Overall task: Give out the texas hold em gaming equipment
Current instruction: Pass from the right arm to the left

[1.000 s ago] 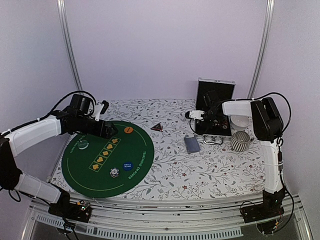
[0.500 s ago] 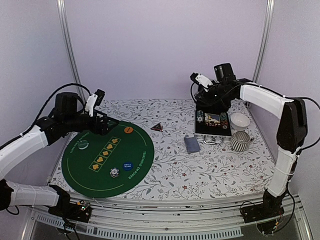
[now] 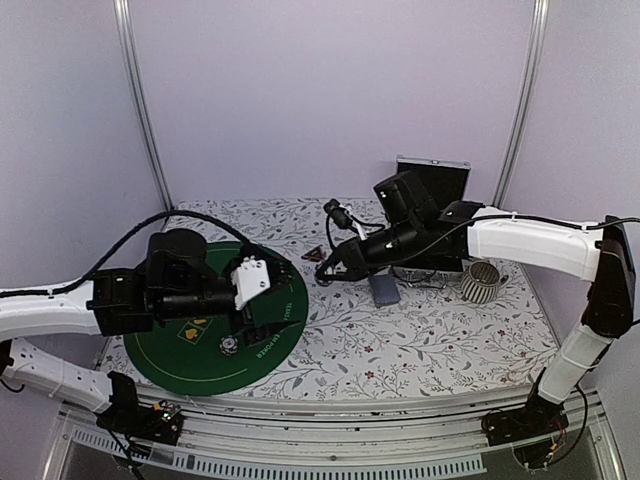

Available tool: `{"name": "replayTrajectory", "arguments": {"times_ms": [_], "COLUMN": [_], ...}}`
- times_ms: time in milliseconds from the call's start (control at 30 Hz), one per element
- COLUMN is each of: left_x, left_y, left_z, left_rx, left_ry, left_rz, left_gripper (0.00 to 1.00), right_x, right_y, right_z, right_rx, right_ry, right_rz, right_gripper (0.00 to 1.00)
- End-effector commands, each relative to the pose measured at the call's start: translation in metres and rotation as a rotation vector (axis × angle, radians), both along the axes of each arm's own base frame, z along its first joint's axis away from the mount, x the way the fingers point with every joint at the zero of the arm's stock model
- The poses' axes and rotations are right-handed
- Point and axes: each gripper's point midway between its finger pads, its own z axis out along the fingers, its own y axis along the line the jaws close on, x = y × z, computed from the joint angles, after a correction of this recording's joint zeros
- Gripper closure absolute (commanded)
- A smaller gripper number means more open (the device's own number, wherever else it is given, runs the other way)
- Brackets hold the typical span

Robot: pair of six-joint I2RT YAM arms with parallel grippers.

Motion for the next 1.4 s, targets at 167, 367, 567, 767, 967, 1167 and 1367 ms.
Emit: {"name": "replayTrajectory", "arguments": {"times_ms": [167, 367, 567, 767, 967, 1167, 1367], "left_x": [-0.018, 0.01, 0.011, 0.013, 0.013, 0.015, 0.018], "left_y": [-0.019, -0.015, -0.024, -0.028, -0.03, -0.032, -0.029], "left_z": [-0.056, -0.059, -0.056, -0.049, -0.046, -0.04, -0.045], "left_rx": [0.204, 0.227, 0.183, 0.146, 0.119, 0.081, 0.058], "left_ry": [0.01, -0.019, -0.005, -0.016, -0.012, -0.002, 0.022], "left_rz": [-0.099, 0.059, 0.062, 0.059, 0.06, 0.059, 0.094], "left_gripper": [0.02, 0.06, 0.27, 0.46, 0.72, 0.88, 0.34], "right_x": [-0.069, -0.081, -0.085, -0.087, -0.087, -0.086, -0.084], "right_y": [0.044, 0.047, 0.048, 0.05, 0.052, 0.054, 0.055], "right_z": [0.01, 0.004, -0.001, -0.003, -0.009, -0.017, -0.016], "right_rx": [0.134, 0.131, 0.126, 0.136, 0.128, 0.119, 0.12], "right_ry": [0.207, 0.236, 0.243, 0.258, 0.267, 0.282, 0.272], "right_rz": [0.141, 0.175, 0.192, 0.21, 0.212, 0.212, 0.201], "right_gripper": [0.98, 0.98, 0.98, 0.98, 0.98, 0.98, 0.98]}}
